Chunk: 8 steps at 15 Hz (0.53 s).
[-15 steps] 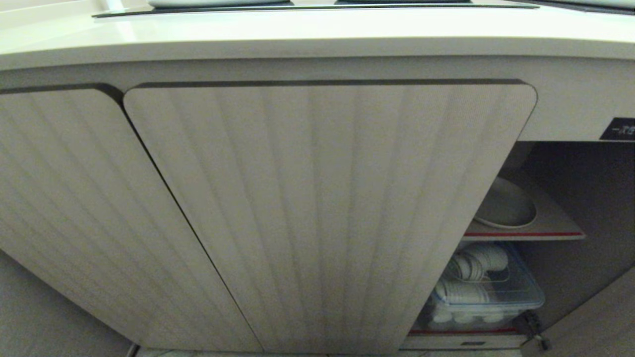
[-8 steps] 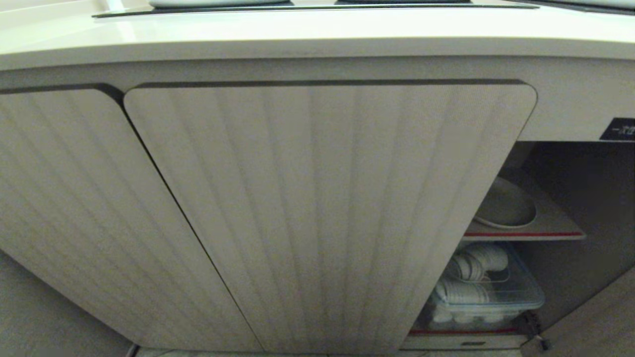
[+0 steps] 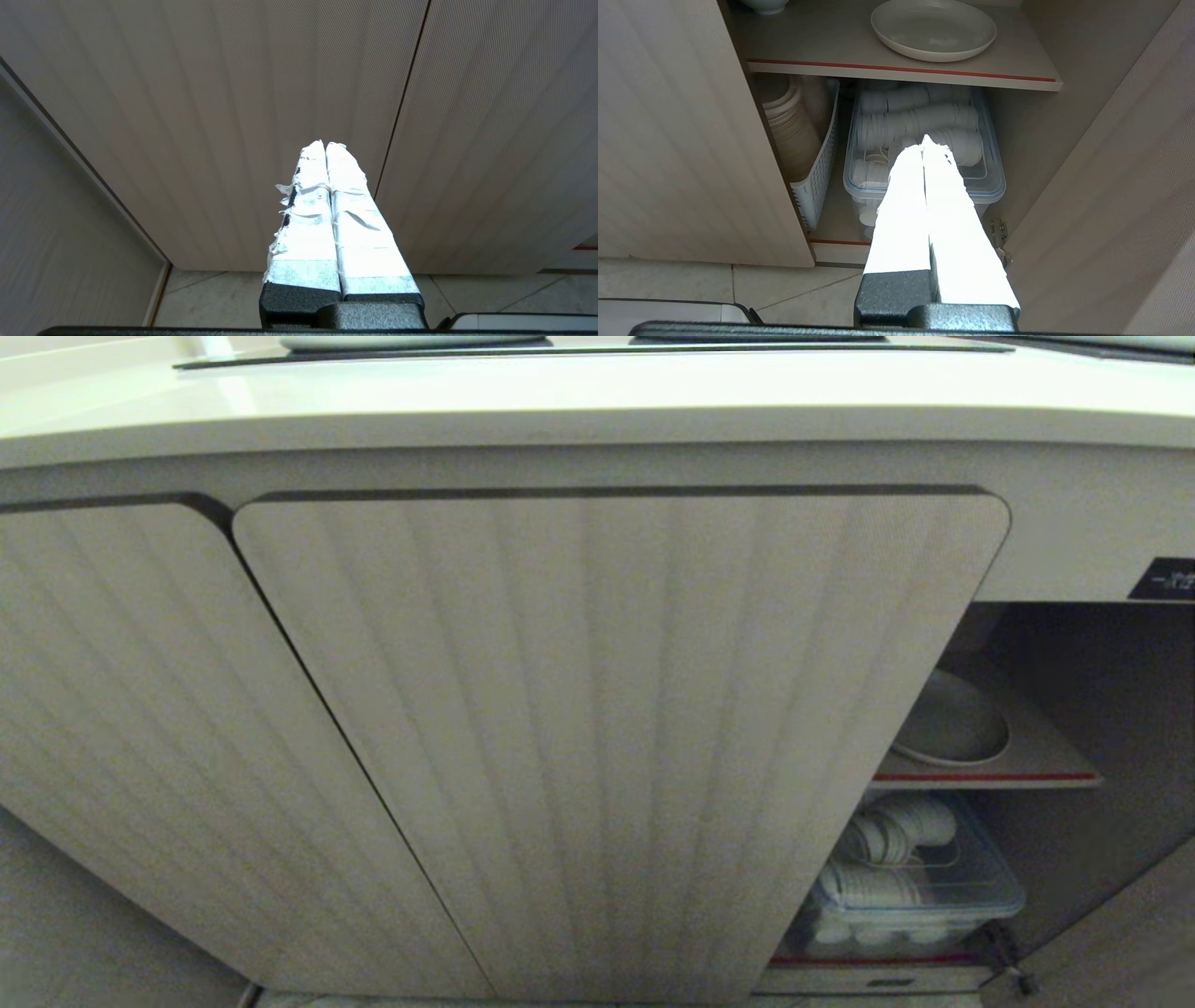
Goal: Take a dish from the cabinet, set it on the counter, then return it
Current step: Close the cabinet door
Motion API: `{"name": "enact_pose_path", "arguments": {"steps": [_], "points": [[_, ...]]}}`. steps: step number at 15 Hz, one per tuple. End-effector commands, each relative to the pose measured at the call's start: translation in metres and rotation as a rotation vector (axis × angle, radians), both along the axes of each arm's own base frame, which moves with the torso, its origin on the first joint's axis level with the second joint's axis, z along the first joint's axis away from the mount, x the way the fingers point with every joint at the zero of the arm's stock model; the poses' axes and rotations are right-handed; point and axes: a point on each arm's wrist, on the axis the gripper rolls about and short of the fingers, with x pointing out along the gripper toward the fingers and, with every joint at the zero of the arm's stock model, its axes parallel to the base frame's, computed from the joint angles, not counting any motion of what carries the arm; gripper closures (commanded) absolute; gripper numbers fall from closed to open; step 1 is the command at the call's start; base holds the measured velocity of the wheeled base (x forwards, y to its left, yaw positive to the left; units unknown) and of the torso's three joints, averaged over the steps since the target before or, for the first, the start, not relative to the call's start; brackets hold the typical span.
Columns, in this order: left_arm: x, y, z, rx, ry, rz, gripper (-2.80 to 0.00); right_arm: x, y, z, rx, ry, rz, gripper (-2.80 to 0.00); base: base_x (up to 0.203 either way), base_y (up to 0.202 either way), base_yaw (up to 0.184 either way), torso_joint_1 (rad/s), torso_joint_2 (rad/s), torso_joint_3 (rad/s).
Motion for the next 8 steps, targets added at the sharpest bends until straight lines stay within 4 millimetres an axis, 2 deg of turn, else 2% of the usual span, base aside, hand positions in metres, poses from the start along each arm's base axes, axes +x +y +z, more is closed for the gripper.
{"name": "enact_pose_path", "arguments": {"steps": [1,3,8], "points": [[0.0000,0.0000,0.0000,0.000,0.000,0.000,0.00,0.0001,0.0000,0.0000,-0.001,0.001,0.000,0.00,0.000,0.000,0.000,0.000,0.00,0.000],[0.0000,0.0000,0.0000,0.000,0.000,0.000,0.00,0.0001,0.0000,0.0000,-0.001,0.001,0.000,0.00,-0.108,0.000,0.000,0.003,0.00,0.000],[0.0000,0.0000,0.0000,0.000,0.000,0.000,0.00,0.0001,0.0000,0.0000,-0.001,0.001,0.000,0.00,-0.193,0.000,0.000,0.002,0.00,0.004]]}}
